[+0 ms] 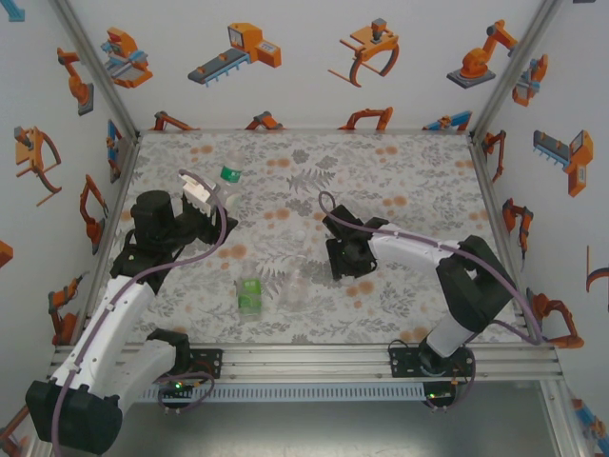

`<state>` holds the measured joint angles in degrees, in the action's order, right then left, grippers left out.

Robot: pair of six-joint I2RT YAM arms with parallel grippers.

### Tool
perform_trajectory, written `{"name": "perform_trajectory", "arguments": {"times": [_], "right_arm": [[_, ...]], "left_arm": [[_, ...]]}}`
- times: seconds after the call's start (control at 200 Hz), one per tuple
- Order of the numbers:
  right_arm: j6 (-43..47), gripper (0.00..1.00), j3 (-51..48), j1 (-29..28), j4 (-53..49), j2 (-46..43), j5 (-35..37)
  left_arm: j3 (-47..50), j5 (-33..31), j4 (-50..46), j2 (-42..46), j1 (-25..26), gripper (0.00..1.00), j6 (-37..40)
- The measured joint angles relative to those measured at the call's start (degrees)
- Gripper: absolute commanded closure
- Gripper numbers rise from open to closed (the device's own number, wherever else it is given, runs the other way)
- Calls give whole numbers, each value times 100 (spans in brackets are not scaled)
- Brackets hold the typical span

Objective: Screw on the bottle caps

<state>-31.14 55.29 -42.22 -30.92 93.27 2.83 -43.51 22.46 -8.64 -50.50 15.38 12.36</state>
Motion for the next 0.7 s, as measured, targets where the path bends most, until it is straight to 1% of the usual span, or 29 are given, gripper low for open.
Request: {"name": "perform_trajectory", "arguments": {"times": [0.441,0.696], "right_arm": [[-35,49,-68,0,-39,122,68],[-37,50,35,0,-186,-201,111]], "left_arm": [[0,9,0,0,0,96,-2],[0,46,2,0,0,97,-2]]}}
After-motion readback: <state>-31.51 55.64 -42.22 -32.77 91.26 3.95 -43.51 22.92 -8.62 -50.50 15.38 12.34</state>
